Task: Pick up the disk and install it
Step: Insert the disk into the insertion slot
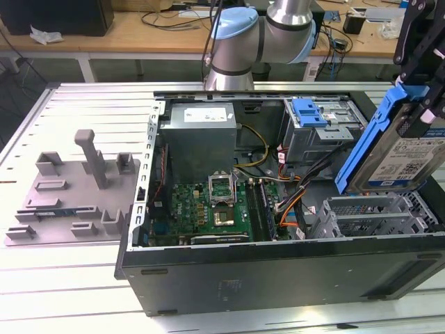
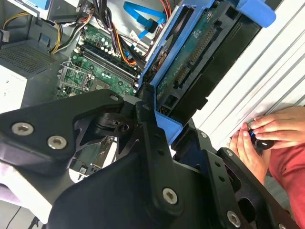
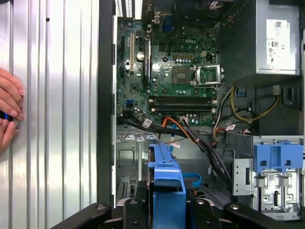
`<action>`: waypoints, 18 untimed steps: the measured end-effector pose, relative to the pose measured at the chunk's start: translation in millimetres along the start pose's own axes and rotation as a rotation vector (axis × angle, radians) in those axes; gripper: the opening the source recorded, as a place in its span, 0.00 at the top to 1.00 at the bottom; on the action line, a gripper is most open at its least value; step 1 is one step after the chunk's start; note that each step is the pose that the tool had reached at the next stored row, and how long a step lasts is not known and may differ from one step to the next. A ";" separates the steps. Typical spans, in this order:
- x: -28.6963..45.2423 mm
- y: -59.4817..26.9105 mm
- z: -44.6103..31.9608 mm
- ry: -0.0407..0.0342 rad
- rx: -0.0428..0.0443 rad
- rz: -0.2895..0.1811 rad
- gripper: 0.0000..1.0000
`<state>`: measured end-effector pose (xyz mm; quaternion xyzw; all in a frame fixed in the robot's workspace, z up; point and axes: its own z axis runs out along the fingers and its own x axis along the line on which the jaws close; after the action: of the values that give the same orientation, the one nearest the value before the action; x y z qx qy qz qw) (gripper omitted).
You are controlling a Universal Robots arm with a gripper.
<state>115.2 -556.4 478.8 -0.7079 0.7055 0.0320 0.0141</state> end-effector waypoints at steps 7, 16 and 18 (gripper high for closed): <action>0.2 0.0 3.2 0.0040 0.0000 0.000 0.63; 0.4 -0.1 5.8 0.0039 0.0000 0.000 0.63; 0.4 -0.2 6.6 0.0039 -0.0001 0.000 0.63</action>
<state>115.2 -556.4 472.2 -0.7079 0.7056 0.0307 0.0127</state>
